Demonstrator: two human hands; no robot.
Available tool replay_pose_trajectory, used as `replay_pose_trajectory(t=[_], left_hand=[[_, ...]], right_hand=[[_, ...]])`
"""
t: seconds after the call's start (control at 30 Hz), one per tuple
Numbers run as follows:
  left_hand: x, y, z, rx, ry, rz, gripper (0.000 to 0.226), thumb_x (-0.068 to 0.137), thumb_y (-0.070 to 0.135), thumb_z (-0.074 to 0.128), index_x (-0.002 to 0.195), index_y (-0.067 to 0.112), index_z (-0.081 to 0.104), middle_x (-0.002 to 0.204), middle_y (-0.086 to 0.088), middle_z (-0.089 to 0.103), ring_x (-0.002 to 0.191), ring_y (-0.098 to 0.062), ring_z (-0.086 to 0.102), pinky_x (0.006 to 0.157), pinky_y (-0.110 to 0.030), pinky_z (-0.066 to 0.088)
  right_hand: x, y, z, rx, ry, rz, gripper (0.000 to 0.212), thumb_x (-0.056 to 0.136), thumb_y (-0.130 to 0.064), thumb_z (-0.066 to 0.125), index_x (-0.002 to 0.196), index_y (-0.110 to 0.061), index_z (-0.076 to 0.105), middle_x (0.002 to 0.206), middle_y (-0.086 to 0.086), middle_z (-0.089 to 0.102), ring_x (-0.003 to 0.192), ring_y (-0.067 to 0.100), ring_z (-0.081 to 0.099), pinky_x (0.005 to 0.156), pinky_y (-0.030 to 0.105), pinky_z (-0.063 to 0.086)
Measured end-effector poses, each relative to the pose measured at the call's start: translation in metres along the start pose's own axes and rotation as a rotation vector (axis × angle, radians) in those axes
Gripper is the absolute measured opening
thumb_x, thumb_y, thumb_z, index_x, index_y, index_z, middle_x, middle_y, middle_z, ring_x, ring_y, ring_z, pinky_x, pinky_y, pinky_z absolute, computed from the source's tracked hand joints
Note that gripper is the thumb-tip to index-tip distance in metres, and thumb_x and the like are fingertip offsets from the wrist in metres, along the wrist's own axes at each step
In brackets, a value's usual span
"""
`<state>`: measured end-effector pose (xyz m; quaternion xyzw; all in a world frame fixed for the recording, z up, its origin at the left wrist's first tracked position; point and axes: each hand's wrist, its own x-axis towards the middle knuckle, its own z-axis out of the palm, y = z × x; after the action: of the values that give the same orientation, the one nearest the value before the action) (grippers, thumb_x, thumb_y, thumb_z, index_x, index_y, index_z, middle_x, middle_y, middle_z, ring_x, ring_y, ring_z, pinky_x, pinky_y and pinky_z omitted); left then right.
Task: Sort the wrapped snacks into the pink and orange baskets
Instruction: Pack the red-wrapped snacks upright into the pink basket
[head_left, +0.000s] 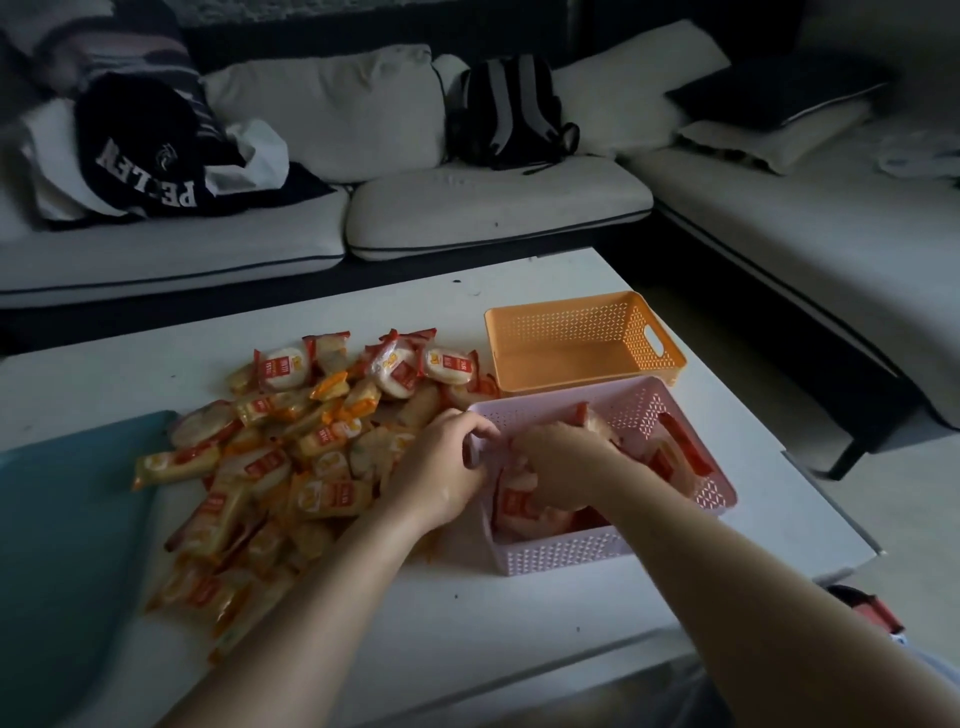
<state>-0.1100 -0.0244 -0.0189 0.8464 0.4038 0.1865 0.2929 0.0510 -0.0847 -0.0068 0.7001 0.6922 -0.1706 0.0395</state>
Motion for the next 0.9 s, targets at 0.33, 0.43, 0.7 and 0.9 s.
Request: replay_pose_trajectory(t=[0.33, 0.43, 0.7, 0.9], left_hand=[[0.009, 0.021, -0.012, -0.151, 0.104, -0.017, 0.019, 0.085, 0.030, 0.078, 0.098, 0.032, 0.065, 0.088, 0.018, 0.069, 0.081, 0.002, 0.064, 0.072, -0.019, 0.053], [0.018, 0.022, -0.014, 0.009, 0.214, -0.122, 0.033, 0.082, 0.034, 0.077, 0.109, 0.027, 0.059, 0.091, 0.011, 0.069, 0.080, -0.009, 0.066, 0.064, -0.029, 0.053], [0.023, 0.023, 0.011, 0.454, 0.217, 0.033, 0.037, 0.084, 0.027, 0.069, 0.117, 0.025, 0.053, 0.111, 0.000, 0.061, 0.100, -0.023, 0.059, 0.080, -0.037, 0.053], [0.021, 0.015, 0.019, 0.530, 0.055, -0.161, 0.054, 0.075, 0.039, 0.075, 0.121, 0.029, 0.049, 0.126, -0.007, 0.040, 0.118, -0.029, 0.043, 0.084, -0.035, 0.042]], right_hand=[[0.006, 0.030, -0.019, 0.767, 0.375, 0.011, 0.025, 0.084, -0.009, 0.079, 0.106, -0.016, 0.070, 0.101, -0.003, 0.072, 0.090, 0.015, 0.070, 0.074, 0.031, 0.062], [0.010, 0.032, -0.012, 0.460, 0.344, 0.160, 0.023, 0.089, -0.018, 0.073, 0.111, -0.016, 0.070, 0.103, -0.004, 0.069, 0.089, 0.015, 0.067, 0.079, 0.030, 0.059], [0.007, 0.035, 0.006, -0.145, 0.100, 0.149, 0.045, 0.087, -0.027, 0.071, 0.130, -0.031, 0.059, 0.128, -0.002, 0.067, 0.120, 0.023, 0.061, 0.101, 0.042, 0.050], [-0.003, 0.043, 0.000, -0.151, 0.063, 0.162, 0.045, 0.089, -0.039, 0.071, 0.132, -0.031, 0.058, 0.130, -0.004, 0.062, 0.123, 0.022, 0.054, 0.112, 0.055, 0.030]])
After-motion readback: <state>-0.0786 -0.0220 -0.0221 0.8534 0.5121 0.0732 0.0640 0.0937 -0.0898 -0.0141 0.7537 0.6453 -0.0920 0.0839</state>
